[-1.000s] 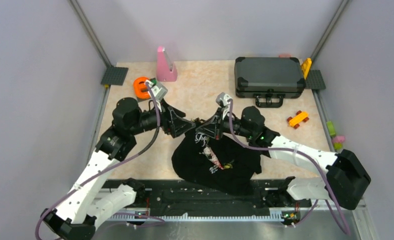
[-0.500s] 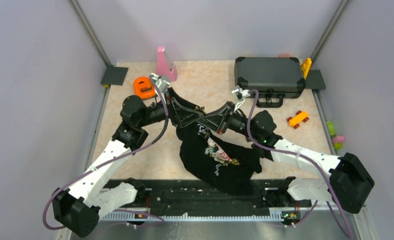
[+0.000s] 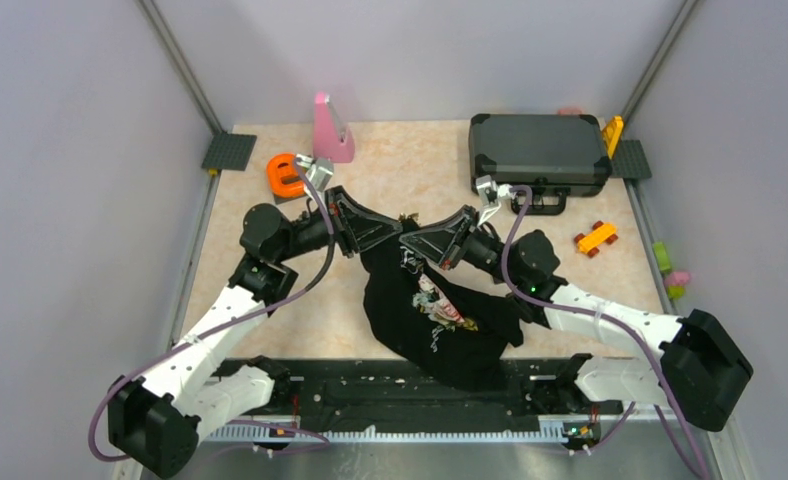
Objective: Remove the brooch from the garment
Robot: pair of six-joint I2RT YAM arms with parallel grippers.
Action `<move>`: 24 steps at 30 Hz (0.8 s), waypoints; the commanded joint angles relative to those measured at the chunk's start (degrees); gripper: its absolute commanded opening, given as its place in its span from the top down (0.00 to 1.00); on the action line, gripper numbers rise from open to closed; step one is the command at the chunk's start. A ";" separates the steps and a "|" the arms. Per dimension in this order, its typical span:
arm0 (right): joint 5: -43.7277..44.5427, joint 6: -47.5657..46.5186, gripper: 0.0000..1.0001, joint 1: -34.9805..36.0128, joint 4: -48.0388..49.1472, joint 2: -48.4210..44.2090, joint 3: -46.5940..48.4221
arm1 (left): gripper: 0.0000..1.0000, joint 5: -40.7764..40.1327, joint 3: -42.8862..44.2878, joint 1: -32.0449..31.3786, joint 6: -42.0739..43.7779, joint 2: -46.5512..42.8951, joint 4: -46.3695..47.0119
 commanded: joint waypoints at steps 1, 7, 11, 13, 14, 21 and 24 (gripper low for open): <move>0.92 0.59 1.00 -0.29 6.87 -2.53 0.83 | 0.92 0.62 0.69 0.90 -2.05 0.55 4.41; -1.96 -0.48 1.00 -0.24 5.00 -1.73 2.12 | 1.00 0.34 0.59 1.05 -1.76 0.02 4.25; -3.42 -5.05 0.52 -0.22 -0.63 -2.95 3.63 | 1.00 -2.72 3.59 1.27 0.81 0.38 -6.91; -3.44 -9.37 0.37 -0.22 -5.33 -4.94 4.35 | 1.00 -2.94 5.86 1.68 1.72 1.06 -12.65; -3.49 -11.48 0.34 -0.28 -7.66 -5.93 4.89 | 1.00 -2.63 6.53 1.86 1.85 1.35 -14.15; -6.66 -17.39 0.30 -0.41 -18.08 -8.75 8.51 | 1.00 2.54 8.23 2.37 -0.20 2.24 -15.45; -5.11 -14.20 0.30 -0.54 -14.21 -9.44 6.84 | 1.00 4.96 8.78 2.45 -0.24 2.92 -15.44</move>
